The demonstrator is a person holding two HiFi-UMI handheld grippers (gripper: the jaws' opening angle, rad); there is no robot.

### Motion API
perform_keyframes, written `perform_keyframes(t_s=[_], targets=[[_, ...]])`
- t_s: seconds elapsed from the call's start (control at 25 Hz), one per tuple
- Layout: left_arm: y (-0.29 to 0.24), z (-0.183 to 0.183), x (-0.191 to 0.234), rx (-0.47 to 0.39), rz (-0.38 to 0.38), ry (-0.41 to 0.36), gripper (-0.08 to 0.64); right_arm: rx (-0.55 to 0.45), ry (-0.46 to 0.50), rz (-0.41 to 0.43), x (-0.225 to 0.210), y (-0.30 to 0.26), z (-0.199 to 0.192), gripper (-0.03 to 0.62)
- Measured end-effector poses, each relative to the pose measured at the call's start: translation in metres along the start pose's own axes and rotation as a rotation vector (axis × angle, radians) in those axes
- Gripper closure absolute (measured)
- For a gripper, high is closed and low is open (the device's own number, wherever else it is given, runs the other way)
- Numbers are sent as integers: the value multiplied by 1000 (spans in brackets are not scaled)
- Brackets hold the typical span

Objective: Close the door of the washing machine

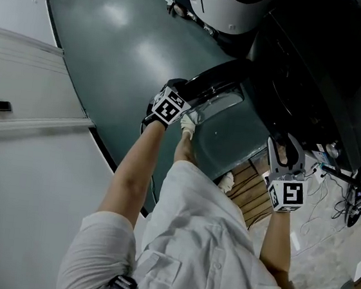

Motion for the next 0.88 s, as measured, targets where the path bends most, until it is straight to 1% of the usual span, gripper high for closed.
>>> perform_keyframes(t_s=[0.2,0.4,0.64,0.72,0.88], targets=[[3,4,-46,-29,-26,66,261,-10,-9,3,-6,27,-6,416],[3,9,-92,-43,-68,93,261,-24,-25,-3,-11,49,-12,416],[-6,25,-148,-45,-122,98,261,-14,-21,-5,-15,78,-21,416],[-10,31,-165,-43,-148,96,261,-11,-24,-20,-20,89,-23,416],[-22,48,-200,-53,-193,68,261,-5,-18,-62,-35,110,-25,416]])
Point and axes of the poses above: the fingertips, and each gripper's own axes: y backward along the fingers, x to its left, z out of its top, the point moved 4 cm from there along y, backward along the fingers, and after that the axes turned 3 degrees about -x, right-handed, at the moved point
